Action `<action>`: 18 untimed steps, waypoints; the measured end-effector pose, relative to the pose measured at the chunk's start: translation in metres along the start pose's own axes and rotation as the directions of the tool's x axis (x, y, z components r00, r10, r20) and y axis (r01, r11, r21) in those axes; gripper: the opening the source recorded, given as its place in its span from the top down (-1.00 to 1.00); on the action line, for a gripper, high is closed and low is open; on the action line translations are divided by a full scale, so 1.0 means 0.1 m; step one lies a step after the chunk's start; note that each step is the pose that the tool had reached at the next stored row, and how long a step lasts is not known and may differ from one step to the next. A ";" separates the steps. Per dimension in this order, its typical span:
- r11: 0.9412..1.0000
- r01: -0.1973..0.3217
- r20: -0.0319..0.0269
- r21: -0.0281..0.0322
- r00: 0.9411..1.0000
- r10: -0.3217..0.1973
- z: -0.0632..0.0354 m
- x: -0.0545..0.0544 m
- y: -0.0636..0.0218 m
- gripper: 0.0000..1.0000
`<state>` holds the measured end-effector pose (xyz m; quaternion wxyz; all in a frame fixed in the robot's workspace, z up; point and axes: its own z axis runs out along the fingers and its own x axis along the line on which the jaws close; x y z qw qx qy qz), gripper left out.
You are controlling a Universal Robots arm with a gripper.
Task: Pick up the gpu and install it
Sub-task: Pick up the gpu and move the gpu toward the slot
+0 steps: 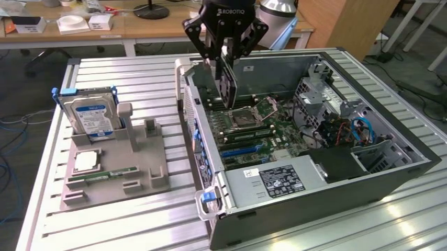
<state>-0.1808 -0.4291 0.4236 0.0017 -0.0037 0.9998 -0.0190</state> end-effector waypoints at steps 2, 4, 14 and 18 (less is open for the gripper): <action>1.000 0.000 0.000 0.000 1.000 0.000 0.000 -0.02 0.000 0.47; 1.000 0.000 0.000 0.000 1.000 0.000 0.000 -0.04 0.000 0.47; 1.000 0.000 0.000 0.000 1.000 0.000 0.000 -0.12 -0.001 0.47; 1.000 0.000 0.000 0.000 1.000 0.000 0.001 -0.17 -0.001 0.47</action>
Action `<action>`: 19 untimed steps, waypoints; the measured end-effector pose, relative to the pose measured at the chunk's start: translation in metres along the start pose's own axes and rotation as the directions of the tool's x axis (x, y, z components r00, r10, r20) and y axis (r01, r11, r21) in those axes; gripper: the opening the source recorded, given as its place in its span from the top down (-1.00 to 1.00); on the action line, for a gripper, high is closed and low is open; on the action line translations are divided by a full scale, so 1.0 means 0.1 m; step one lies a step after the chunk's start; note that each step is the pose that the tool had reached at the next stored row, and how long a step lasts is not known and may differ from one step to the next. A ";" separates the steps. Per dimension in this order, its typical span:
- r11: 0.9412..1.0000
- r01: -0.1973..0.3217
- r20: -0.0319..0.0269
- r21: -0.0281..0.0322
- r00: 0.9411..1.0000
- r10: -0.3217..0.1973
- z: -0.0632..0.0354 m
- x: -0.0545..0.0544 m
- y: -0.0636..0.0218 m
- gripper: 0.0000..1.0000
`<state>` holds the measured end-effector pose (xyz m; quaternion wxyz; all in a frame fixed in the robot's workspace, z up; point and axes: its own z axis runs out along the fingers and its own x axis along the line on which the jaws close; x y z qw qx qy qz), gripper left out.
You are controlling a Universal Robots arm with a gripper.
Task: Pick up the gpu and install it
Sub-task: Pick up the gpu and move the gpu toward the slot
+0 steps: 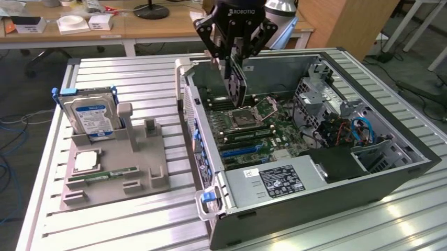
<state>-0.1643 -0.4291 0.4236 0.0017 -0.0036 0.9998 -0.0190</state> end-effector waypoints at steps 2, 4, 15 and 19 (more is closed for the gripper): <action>1.000 0.000 0.000 0.000 1.000 0.000 0.000 -0.02 -0.001 0.47; 1.000 0.000 0.000 0.000 1.000 0.000 0.000 -0.03 0.000 0.47; 1.000 0.000 0.000 0.000 1.000 0.000 0.001 -0.15 -0.001 0.47; 1.000 0.000 0.000 0.000 1.000 0.000 0.002 -0.19 -0.001 0.47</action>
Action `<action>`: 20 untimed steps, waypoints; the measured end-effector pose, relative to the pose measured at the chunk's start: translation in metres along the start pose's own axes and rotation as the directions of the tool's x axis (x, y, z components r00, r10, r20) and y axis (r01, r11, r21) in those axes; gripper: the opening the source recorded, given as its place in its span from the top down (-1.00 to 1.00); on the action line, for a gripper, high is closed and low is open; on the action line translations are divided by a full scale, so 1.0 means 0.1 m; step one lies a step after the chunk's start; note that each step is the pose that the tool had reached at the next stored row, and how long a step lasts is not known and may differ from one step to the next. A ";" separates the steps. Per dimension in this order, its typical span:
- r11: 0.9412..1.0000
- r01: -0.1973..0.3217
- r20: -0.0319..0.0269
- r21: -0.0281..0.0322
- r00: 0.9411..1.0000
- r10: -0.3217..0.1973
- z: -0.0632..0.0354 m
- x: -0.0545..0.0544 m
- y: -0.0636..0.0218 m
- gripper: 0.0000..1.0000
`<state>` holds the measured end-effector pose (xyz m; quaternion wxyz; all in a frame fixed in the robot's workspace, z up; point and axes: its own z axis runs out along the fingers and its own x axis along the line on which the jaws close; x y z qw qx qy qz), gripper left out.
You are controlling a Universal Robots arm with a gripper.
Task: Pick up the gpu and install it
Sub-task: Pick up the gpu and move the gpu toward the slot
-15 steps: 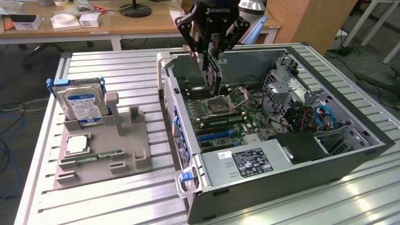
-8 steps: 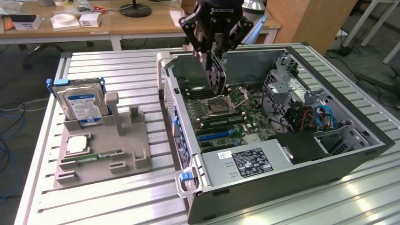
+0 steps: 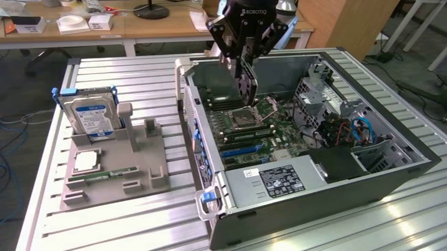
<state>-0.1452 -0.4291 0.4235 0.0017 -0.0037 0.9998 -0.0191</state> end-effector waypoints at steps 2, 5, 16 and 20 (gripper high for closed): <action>1.000 0.000 0.000 0.000 1.000 0.000 0.000 -0.02 0.000 0.47; 1.000 0.000 0.000 0.000 1.000 0.000 0.001 -0.06 0.000 0.47; 1.000 0.000 0.000 0.000 1.000 0.000 0.002 -0.18 -0.001 0.47; 1.000 0.000 0.000 0.000 1.000 0.000 0.002 -0.23 -0.002 0.47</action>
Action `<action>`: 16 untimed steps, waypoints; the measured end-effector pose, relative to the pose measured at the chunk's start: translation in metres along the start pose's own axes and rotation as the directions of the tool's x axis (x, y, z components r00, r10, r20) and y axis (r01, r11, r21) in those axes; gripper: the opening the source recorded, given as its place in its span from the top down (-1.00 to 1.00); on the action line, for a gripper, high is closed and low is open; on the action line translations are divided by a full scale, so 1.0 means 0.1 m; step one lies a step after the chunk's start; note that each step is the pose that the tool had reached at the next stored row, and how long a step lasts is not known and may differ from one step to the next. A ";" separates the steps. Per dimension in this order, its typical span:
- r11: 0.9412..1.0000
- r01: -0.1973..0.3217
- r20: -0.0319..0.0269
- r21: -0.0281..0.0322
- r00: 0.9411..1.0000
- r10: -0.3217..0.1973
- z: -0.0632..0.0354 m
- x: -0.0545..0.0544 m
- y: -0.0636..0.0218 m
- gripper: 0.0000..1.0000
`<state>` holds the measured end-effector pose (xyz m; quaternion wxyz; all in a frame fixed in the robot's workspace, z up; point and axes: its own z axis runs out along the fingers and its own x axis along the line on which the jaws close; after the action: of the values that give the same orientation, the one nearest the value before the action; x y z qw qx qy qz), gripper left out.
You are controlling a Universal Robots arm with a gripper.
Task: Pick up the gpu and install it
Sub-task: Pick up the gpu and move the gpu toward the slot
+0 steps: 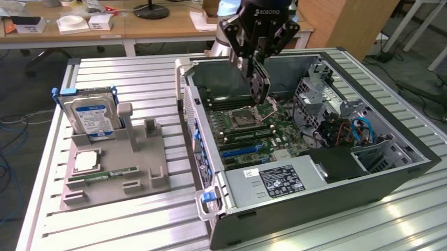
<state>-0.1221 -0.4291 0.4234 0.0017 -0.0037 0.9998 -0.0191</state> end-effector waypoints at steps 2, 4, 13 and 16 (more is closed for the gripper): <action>1.000 0.000 0.000 0.000 1.000 0.000 0.001 -0.03 0.000 0.47; 1.000 0.000 0.000 0.000 1.000 0.000 0.000 -0.05 -0.001 0.47; 1.000 0.000 0.000 0.000 1.000 0.000 0.001 -0.14 -0.001 0.47; 1.000 0.000 0.000 0.000 1.000 0.000 0.002 -0.17 -0.001 0.47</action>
<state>-0.1055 -0.4291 0.4233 0.0018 -0.0037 0.9998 -0.0190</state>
